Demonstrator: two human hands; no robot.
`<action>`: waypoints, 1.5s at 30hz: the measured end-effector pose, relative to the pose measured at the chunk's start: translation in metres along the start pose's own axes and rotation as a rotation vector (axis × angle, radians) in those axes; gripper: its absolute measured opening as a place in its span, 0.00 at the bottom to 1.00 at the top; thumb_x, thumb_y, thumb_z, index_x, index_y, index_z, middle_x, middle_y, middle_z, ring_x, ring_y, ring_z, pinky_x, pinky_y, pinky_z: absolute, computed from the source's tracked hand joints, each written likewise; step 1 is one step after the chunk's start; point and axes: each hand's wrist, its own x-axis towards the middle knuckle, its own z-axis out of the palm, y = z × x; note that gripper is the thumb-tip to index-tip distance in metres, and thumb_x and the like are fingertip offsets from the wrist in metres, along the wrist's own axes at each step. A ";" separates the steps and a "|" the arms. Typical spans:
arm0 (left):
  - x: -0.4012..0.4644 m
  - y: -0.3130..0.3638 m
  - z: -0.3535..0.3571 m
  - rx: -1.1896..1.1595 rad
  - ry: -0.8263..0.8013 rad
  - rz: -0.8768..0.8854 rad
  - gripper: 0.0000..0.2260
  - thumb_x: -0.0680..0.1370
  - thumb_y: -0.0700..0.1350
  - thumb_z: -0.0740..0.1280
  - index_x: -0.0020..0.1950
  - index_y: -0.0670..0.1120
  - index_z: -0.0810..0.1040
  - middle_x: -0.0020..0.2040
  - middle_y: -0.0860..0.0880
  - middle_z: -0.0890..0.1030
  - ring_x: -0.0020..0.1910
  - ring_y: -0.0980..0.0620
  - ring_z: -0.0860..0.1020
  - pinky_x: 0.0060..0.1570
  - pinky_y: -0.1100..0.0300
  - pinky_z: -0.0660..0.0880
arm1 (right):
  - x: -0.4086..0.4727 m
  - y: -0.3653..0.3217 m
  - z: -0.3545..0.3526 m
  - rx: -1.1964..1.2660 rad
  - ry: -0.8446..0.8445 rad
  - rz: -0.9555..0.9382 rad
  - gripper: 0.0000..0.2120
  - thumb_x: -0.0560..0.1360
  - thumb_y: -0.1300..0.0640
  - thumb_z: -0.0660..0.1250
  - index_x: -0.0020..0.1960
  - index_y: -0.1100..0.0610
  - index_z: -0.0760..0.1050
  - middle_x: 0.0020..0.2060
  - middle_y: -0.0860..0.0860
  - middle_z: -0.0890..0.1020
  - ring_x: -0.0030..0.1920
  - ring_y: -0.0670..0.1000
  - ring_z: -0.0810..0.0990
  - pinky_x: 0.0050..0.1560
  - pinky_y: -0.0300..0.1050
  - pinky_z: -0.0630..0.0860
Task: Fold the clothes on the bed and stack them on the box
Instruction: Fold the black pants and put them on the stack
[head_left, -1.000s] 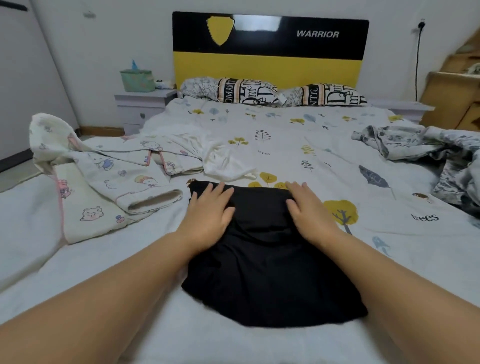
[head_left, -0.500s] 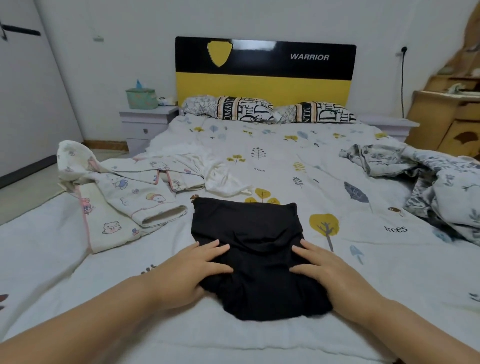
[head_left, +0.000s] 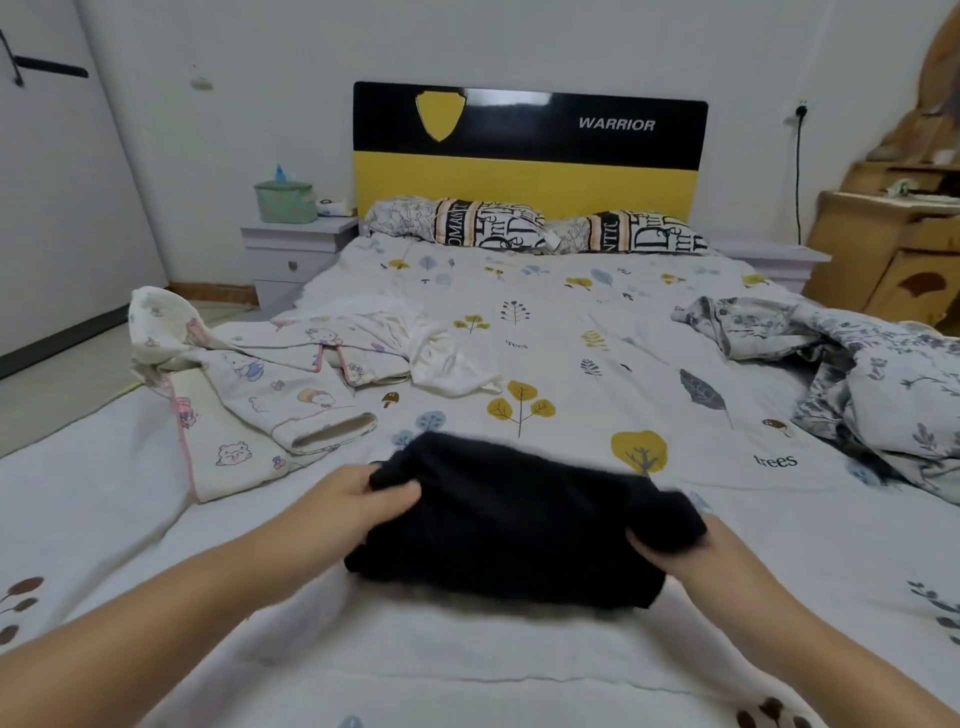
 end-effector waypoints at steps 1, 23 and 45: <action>0.015 0.001 0.000 0.010 0.106 -0.071 0.08 0.77 0.47 0.66 0.47 0.43 0.79 0.45 0.46 0.84 0.44 0.50 0.81 0.49 0.55 0.75 | 0.012 -0.009 0.004 0.126 0.057 0.010 0.06 0.76 0.60 0.66 0.45 0.51 0.79 0.41 0.46 0.84 0.43 0.40 0.81 0.45 0.36 0.75; 0.072 -0.055 0.040 1.094 0.241 -0.007 0.27 0.80 0.60 0.47 0.77 0.54 0.45 0.78 0.51 0.41 0.76 0.50 0.40 0.73 0.45 0.41 | 0.070 0.017 0.075 -0.857 0.090 0.166 0.29 0.81 0.43 0.48 0.78 0.51 0.46 0.77 0.52 0.49 0.76 0.54 0.47 0.72 0.58 0.51; 0.046 -0.026 0.036 0.352 0.203 -0.138 0.30 0.72 0.39 0.66 0.71 0.51 0.61 0.59 0.47 0.74 0.58 0.46 0.73 0.56 0.56 0.71 | 0.043 -0.021 0.078 -0.454 0.273 0.273 0.17 0.73 0.59 0.64 0.61 0.57 0.68 0.54 0.54 0.78 0.47 0.53 0.73 0.45 0.43 0.69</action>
